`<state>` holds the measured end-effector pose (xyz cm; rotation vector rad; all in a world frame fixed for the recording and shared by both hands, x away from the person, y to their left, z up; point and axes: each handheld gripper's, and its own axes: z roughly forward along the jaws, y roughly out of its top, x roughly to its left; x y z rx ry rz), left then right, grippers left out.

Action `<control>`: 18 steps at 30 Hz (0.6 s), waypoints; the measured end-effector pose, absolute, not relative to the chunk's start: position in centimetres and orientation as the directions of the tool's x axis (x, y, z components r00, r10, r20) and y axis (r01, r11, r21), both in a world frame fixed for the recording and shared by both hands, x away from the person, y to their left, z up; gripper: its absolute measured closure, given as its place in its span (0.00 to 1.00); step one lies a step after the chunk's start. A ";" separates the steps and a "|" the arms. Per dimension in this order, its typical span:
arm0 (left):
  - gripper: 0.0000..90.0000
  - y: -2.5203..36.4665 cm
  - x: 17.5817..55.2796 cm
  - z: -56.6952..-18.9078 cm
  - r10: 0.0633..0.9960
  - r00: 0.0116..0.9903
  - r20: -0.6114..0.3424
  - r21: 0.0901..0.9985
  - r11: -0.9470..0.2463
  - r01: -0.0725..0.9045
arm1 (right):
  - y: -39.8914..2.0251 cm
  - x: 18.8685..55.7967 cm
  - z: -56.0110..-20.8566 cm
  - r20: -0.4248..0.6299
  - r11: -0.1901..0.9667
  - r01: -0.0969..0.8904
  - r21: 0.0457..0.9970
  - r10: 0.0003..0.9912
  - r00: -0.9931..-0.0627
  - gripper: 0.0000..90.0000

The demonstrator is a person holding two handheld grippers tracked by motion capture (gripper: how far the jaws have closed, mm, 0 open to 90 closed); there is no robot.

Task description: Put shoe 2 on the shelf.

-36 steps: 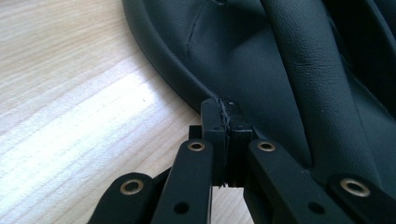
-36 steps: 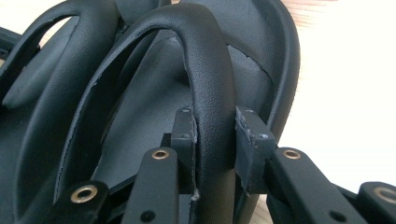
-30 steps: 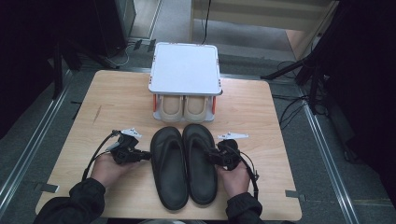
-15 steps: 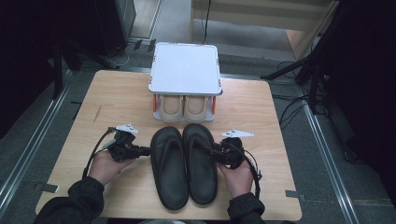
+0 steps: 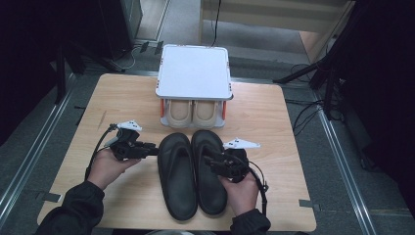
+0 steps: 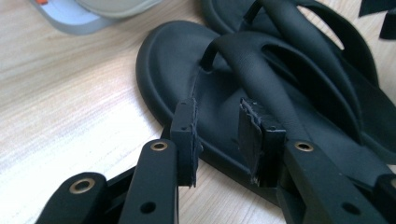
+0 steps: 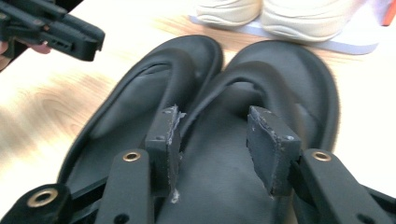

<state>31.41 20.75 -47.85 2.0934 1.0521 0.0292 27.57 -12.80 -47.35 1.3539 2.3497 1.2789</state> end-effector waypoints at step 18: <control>0.78 21.8 33.4 -44.4 0.687 0.661 -0.301 0.699 -0.312 0.644 | -10.0 24.7 -48.6 0.245 0.183 0.594 0.783 0.788 -0.565 0.59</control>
